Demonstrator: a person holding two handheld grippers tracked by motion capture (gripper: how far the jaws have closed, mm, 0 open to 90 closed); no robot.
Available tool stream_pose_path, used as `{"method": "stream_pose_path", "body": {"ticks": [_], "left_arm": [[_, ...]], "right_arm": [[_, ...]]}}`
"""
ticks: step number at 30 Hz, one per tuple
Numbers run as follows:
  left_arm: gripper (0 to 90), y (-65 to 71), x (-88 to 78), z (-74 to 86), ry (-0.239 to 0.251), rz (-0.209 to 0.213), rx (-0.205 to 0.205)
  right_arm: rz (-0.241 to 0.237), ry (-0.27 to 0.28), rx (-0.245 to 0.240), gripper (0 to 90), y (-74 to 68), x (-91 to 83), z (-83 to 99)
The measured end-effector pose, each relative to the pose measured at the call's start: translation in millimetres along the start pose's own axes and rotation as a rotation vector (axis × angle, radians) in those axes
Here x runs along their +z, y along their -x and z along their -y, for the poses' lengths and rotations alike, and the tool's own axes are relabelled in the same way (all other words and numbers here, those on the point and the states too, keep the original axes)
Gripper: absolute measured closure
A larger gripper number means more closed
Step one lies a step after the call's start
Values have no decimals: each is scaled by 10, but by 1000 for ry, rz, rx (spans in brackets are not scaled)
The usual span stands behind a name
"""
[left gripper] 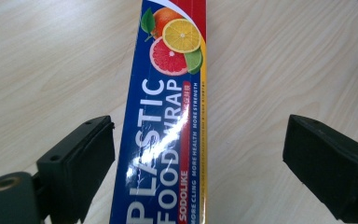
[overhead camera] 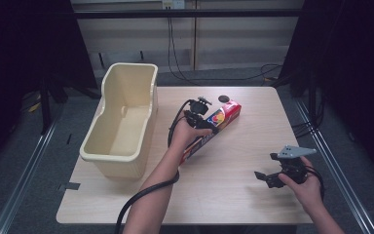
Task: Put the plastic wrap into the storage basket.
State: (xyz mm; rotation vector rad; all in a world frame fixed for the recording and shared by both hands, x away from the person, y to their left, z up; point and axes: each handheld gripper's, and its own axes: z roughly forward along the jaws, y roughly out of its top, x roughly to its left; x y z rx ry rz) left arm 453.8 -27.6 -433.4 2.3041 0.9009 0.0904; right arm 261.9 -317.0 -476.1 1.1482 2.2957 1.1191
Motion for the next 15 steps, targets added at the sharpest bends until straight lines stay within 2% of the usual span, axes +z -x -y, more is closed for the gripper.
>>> {"method": "stream_pose_path", "body": {"ticks": [1,3,5,8,10,11,12,14,15], "left_arm": [[139,-3,65,0,-3,-5,-4],[166,-24,121,5,-13,-9,26],[176,-50,148,7,7,-11,27],[211,-104,213,22,-20,-7,1],[230,-137,246,15,-30,6,4],[243,-139,264,7,-45,6,-22],[265,-144,278,-10,-64,3,0],[298,-137,292,-11,-69,-5,-5],[309,-145,327,-17,-83,-6,-27]], "right_arm": [[1,3,3,24,2,-3,-3],[2,3,1,25,0,-3,-4],[0,0,2,25,-5,-3,-5],[0,0,5,25,-9,-6,-7],[4,-1,3,26,-8,-5,-9],[-1,1,0,26,-5,-3,-10],[0,1,0,26,-5,-4,-11],[5,-2,4,25,-6,-10,-12],[1,3,1,26,-1,-12,-12]]}}
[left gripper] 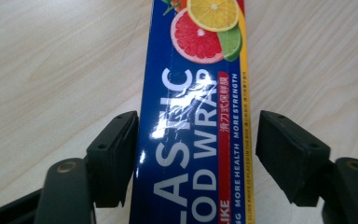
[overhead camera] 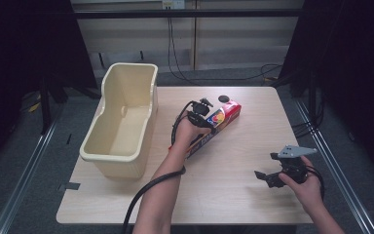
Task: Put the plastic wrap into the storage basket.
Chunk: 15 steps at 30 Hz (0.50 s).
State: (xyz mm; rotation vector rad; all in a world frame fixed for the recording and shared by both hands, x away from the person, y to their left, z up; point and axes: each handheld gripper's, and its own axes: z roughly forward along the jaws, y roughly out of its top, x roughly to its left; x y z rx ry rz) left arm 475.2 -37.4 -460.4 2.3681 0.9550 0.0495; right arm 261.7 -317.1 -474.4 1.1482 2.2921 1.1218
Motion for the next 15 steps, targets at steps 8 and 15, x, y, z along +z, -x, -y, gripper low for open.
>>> {"method": "stream_pose_path", "body": {"ticks": [8,15], "left_arm": [[381,27,38,-97,-92,-43,12],[412,70,-23,-190,-181,-34,-89]], "right_arm": [[-1,2,1,26,10,-16,-4],[-4,-1,-1,26,6,-17,-7]]}}
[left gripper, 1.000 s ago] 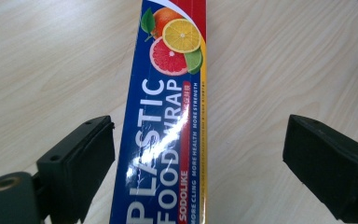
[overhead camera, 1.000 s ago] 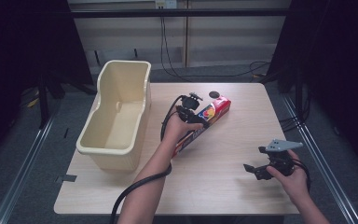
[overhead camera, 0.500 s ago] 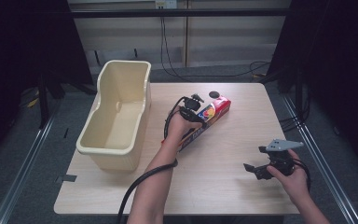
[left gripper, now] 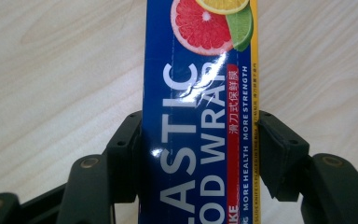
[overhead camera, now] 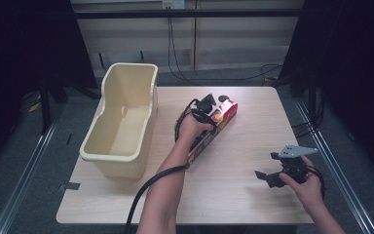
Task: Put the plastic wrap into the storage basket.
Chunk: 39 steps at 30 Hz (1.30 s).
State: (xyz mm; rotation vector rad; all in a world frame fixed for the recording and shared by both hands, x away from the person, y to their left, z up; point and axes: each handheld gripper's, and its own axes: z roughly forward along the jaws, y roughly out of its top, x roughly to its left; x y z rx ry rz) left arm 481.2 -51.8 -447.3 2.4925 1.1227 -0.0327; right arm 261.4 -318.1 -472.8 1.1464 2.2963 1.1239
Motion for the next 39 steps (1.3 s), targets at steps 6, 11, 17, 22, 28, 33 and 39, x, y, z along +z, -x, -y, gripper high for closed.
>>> {"method": "stream_pose_path", "body": {"ticks": [6,11,17,22,28,33,39], "left_arm": [[416,49,-192,-61,-46,-10,-17],[417,91,-410,-117,-42,6,-32],[416,159,-674,-174,-54,-13,-30],[415,176,-895,-180,-59,-15,-32],[415,118,-1146,-129,-61,-10,-59],[414,74,-1336,-80,-55,-25,-73],[413,14,-1551,-27,-57,-3,-87]], "right_arm": [[2,6,3,26,6,-3,0],[0,10,0,26,-7,-5,-11],[2,17,-4,26,-8,-12,-15],[2,20,0,26,-11,-25,-20],[8,29,-1,27,-22,-38,-25],[10,29,-11,27,-24,-34,-28],[12,30,-5,26,-23,-42,-31]]}}
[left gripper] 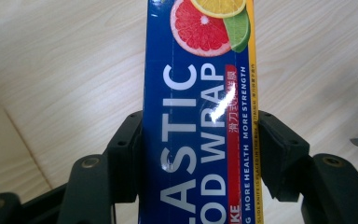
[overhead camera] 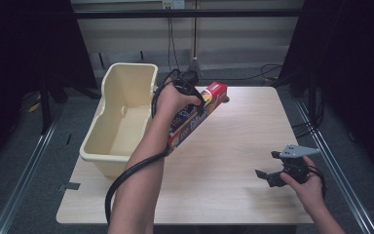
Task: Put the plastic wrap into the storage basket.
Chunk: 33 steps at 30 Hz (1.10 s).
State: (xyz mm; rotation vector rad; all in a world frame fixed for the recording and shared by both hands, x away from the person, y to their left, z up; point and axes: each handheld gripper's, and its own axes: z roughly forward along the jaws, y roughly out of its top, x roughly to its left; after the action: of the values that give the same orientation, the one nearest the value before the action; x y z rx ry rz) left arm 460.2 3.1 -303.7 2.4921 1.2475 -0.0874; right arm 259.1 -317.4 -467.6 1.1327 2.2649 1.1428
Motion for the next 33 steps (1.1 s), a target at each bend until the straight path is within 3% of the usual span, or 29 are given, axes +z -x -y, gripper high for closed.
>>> {"method": "stream_pose_path", "body": {"ticks": [6,18,33], "left_arm": [[413,-54,-138,33,-11,-15,-19],[413,-194,-506,147,26,-34,-79],[413,-345,-805,272,38,-45,-145]], "right_arm": [[-4,-2,0,26,-13,4,0],[-3,0,-3,26,-29,9,-5],[-11,-5,-3,26,-38,16,-4]]}}
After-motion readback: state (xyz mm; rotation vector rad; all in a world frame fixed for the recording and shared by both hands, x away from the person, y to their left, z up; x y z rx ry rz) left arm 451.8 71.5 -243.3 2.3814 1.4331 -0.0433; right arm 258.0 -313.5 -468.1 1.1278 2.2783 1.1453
